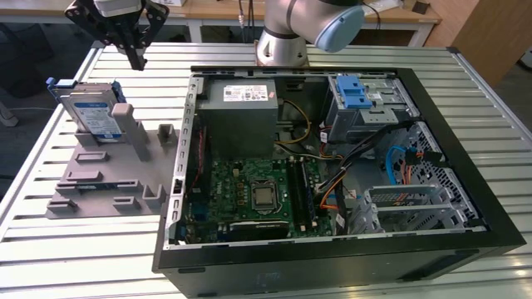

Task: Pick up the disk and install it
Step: 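Reach for the disk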

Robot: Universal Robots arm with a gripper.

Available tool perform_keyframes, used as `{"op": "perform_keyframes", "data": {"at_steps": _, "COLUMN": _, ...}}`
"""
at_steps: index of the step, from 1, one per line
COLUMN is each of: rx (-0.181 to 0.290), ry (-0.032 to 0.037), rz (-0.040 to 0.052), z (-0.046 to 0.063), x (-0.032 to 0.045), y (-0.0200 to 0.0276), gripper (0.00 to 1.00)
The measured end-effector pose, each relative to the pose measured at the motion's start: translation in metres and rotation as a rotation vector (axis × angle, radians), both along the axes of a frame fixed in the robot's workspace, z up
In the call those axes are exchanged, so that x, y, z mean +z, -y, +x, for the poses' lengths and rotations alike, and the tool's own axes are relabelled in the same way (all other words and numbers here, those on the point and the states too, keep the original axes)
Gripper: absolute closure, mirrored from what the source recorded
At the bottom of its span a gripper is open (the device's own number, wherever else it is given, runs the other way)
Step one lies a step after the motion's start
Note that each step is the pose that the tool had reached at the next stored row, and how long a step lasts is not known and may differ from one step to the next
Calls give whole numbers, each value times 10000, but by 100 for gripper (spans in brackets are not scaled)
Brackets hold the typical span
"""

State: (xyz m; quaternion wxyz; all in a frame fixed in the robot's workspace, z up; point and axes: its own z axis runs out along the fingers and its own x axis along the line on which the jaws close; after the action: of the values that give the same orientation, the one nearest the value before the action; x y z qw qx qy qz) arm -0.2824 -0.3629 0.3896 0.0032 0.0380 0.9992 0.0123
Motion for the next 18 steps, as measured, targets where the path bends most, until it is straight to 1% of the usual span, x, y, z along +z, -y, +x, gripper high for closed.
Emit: {"op": "perform_keyframes", "data": {"at_steps": 18, "rx": 0, "ry": -1, "rz": 0, "z": -140, "x": -4, "y": -34, "gripper": 89}}
